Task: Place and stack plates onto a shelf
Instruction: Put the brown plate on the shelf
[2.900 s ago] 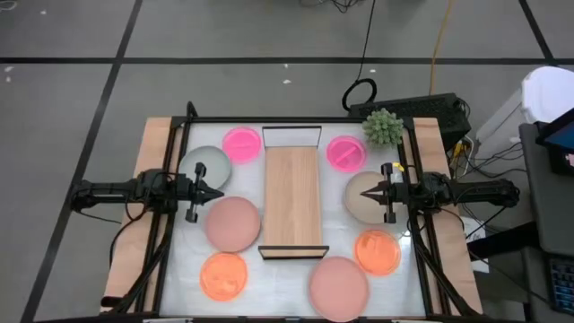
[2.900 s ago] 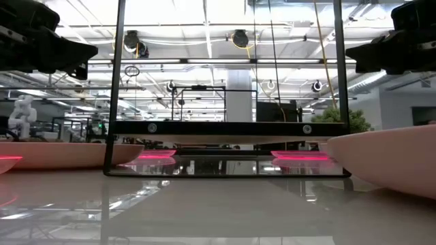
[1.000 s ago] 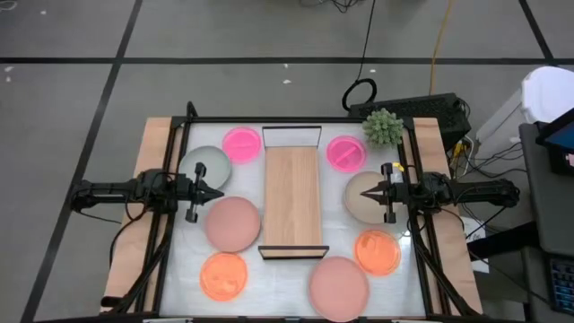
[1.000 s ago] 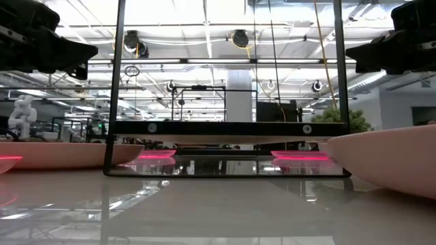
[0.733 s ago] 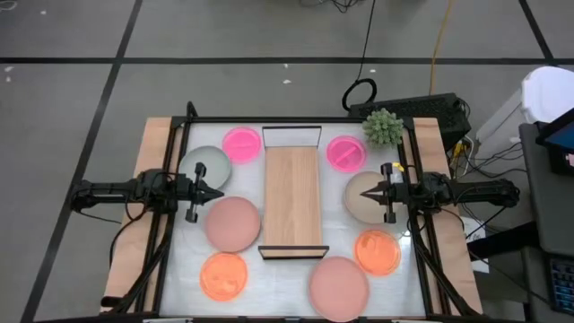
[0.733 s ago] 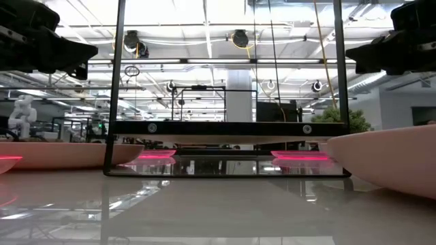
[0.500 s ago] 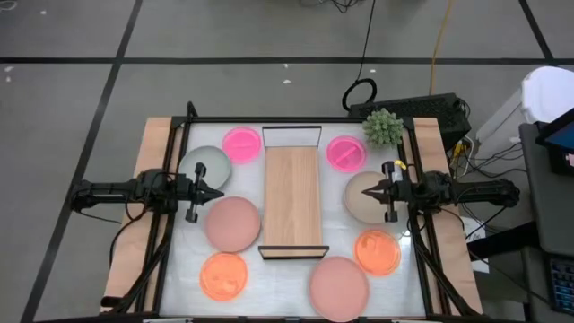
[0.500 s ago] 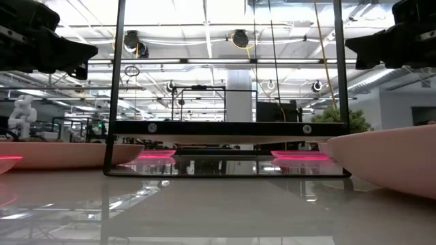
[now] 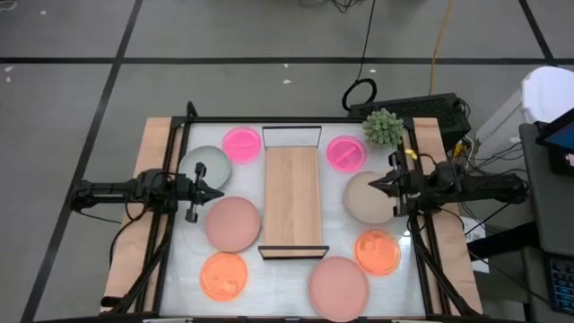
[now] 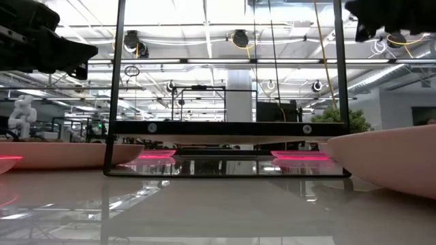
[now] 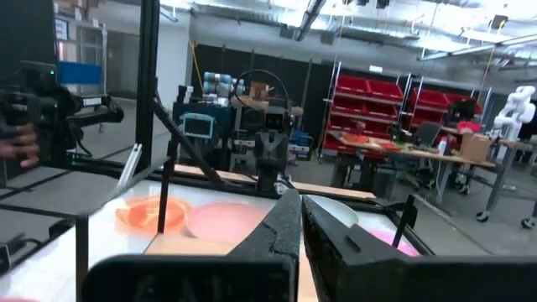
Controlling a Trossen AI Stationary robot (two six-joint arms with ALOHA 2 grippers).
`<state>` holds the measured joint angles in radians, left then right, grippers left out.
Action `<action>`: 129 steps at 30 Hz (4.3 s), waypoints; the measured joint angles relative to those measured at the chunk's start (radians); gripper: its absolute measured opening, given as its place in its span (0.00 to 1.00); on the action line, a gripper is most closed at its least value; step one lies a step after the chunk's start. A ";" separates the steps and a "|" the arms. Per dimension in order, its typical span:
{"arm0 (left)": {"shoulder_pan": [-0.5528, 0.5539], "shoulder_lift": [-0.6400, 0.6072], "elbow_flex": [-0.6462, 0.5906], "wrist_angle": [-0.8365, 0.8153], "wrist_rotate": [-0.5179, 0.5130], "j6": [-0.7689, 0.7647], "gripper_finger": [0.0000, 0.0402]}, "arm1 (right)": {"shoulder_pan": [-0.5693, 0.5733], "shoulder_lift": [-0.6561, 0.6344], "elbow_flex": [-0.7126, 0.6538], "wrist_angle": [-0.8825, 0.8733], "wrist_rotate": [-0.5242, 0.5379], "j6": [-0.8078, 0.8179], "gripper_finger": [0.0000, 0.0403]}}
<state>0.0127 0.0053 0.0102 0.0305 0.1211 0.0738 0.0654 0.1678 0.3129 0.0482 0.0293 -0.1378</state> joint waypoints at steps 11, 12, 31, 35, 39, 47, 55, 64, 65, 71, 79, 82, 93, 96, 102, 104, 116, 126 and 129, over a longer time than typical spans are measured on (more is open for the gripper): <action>0.000 0.000 0.000 0.000 0.000 0.000 0.01 | 0.000 0.212 0.363 -0.261 0.027 0.066 0.00; 0.000 0.000 0.000 0.000 0.000 0.000 0.01 | 0.000 0.230 0.388 -0.274 0.027 0.074 0.00; 0.000 0.000 0.000 0.000 0.000 -0.073 0.01 | 0.000 0.441 0.636 -0.382 0.080 0.129 0.00; 0.000 0.000 0.000 0.000 0.000 -0.076 0.01 | 0.000 0.463 0.636 -0.404 0.080 0.139 0.00; 0.000 0.000 0.000 0.000 0.000 -0.077 0.01 | 0.000 0.483 0.636 -0.456 0.079 0.200 0.00; 0.000 0.000 0.000 0.000 0.000 -0.077 0.01 | 0.000 0.507 0.636 -0.558 0.079 0.263 0.00; 0.000 0.000 0.000 0.000 0.000 -0.076 0.01 | 0.000 0.556 0.636 -0.675 0.129 0.297 0.00; 0.000 0.000 0.000 0.030 0.000 -0.046 0.01 | 0.001 0.626 0.636 -0.855 0.208 0.424 0.00; 0.000 0.000 0.000 0.038 0.000 -0.046 0.01 | 0.001 0.631 0.636 -0.856 0.211 0.431 0.00; 0.000 0.000 0.000 0.054 0.000 -0.105 0.01 | 0.002 0.640 0.594 -0.802 0.211 0.437 0.00; 0.000 0.001 0.013 0.070 -0.002 -0.190 0.01 | 0.002 0.620 0.435 -0.664 0.205 0.412 0.00; 0.000 0.017 0.060 0.061 -0.031 -0.188 0.01 | 0.002 0.616 0.404 -0.649 0.205 0.413 0.00; 0.000 0.291 0.460 -0.245 -0.053 -0.129 0.01 | 0.002 0.616 0.393 -0.640 0.206 0.415 0.00; 0.000 0.386 0.552 -0.348 -0.089 -0.174 0.01 | 0.002 0.616 0.393 -0.640 0.205 0.426 0.00; -0.001 0.566 0.588 -0.376 -0.160 -0.209 0.01 | 0.002 0.616 0.393 -0.643 0.202 0.427 0.00; -0.004 0.629 0.588 -0.379 -0.160 -0.229 0.01 | 0.002 0.616 0.393 -0.642 0.202 0.413 0.00; -0.028 0.874 0.588 -0.236 -0.164 -0.153 0.01 | 0.002 0.616 0.392 -0.571 0.205 0.377 0.00; -0.057 0.947 0.588 -0.278 -0.163 -0.278 0.01 | 0.002 0.617 0.350 -0.479 0.203 0.387 0.00; -0.073 0.946 0.588 -0.268 -0.163 -0.279 0.01 | 0.002 0.616 0.326 -0.511 0.177 0.472 0.00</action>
<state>-0.0602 0.9512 0.5983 -0.2379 -0.0418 -0.2050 0.0674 0.7841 0.6388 -0.4625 0.2065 0.3342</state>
